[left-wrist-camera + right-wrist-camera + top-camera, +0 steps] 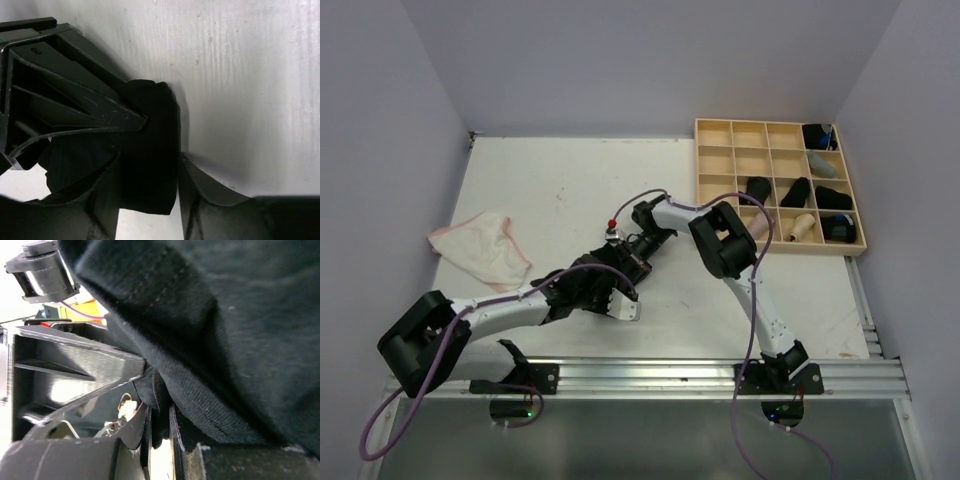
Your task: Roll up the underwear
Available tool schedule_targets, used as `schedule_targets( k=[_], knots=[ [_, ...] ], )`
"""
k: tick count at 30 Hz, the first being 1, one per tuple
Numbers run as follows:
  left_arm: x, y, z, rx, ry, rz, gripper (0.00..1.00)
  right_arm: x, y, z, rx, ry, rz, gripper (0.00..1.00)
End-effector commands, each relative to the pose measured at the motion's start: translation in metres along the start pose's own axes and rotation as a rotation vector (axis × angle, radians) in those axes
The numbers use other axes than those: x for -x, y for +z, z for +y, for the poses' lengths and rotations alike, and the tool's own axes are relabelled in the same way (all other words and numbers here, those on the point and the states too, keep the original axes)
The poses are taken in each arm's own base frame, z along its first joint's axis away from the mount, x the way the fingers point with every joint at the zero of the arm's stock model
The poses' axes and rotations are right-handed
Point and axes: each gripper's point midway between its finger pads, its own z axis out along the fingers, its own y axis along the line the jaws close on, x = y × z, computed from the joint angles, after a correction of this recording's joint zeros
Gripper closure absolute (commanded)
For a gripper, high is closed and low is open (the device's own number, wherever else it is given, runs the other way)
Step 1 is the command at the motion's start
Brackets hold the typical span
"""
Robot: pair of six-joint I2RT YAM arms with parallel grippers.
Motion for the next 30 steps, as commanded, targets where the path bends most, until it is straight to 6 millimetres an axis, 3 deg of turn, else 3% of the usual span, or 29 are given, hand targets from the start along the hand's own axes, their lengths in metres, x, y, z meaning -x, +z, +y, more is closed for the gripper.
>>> schedule_targets(
  k=[1,3,4,5,7,8,11,12,14,15,18,19,21,23,25,26,30],
  knots=[
    [-0.01,0.009,-0.003,-0.036,0.026,0.061,0.55,-0.009,0.01,-0.052,-0.181,0.021,0.063,1.0],
    [-0.013,0.012,-0.015,-0.11,-0.012,0.089,0.75,-0.008,0.006,-0.054,-0.213,0.042,0.051,1.0],
    [-0.014,0.012,-0.021,-0.146,-0.023,0.094,0.92,-0.007,0.004,-0.057,-0.23,0.037,0.041,1.0],
    [-0.019,0.008,-0.036,-0.21,-0.055,0.118,0.99,-0.002,-0.003,-0.051,-0.254,0.013,0.018,0.9],
    [-0.015,0.008,-0.054,-0.33,-0.094,0.113,1.0,0.003,-0.018,-0.056,-0.307,0.013,-0.045,0.85],
    [-0.019,0.004,-0.067,-0.392,-0.125,0.137,1.0,0.01,-0.032,-0.043,-0.323,-0.015,-0.096,0.79],
    [-0.02,0.001,-0.081,-0.484,-0.207,0.129,1.0,0.017,-0.066,-0.04,-0.358,-0.012,-0.213,0.7],
    [-0.02,0.002,-0.081,-0.521,-0.25,0.114,1.0,0.022,-0.087,-0.024,-0.375,-0.049,-0.276,0.67],
    [-0.017,0.0,-0.084,-0.597,-0.33,0.082,1.0,0.028,-0.114,-0.019,-0.452,-0.073,-0.397,0.6],
    [-0.016,0.0,-0.084,-0.62,-0.36,0.072,1.0,0.029,-0.123,-0.008,-0.454,-0.09,-0.425,0.59],
    [-0.016,-0.001,-0.084,-0.715,-0.461,0.036,1.0,0.034,-0.151,-0.006,-0.571,-0.155,-0.553,0.58],
    [-0.016,0.0,-0.084,-0.737,-0.483,0.023,1.0,0.034,-0.161,0.008,-0.592,-0.23,-0.61,0.57],
    [-0.014,0.0,-0.086,-0.82,-0.553,-0.003,1.0,0.032,-0.168,0.013,-0.636,-0.321,-0.651,0.57],
    [-0.011,0.0,-0.078,-0.875,-0.576,-0.024,1.0,0.028,-0.176,0.038,-0.639,-0.426,-0.692,0.58],
    [-0.013,0.004,-0.08,-0.944,-0.655,-0.047,1.0,0.022,-0.177,0.04,-0.678,-0.556,-0.676,0.59],
    [-0.017,0.006,-0.076,-0.987,-0.693,-0.045,1.0,0.018,-0.18,0.053,-0.685,-0.618,-0.682,0.6],
    [-0.028,0.016,-0.063,-1.03,-0.784,-0.033,1.0,0.004,-0.159,0.07,-0.711,-0.845,-0.553,0.6]
  ],
)
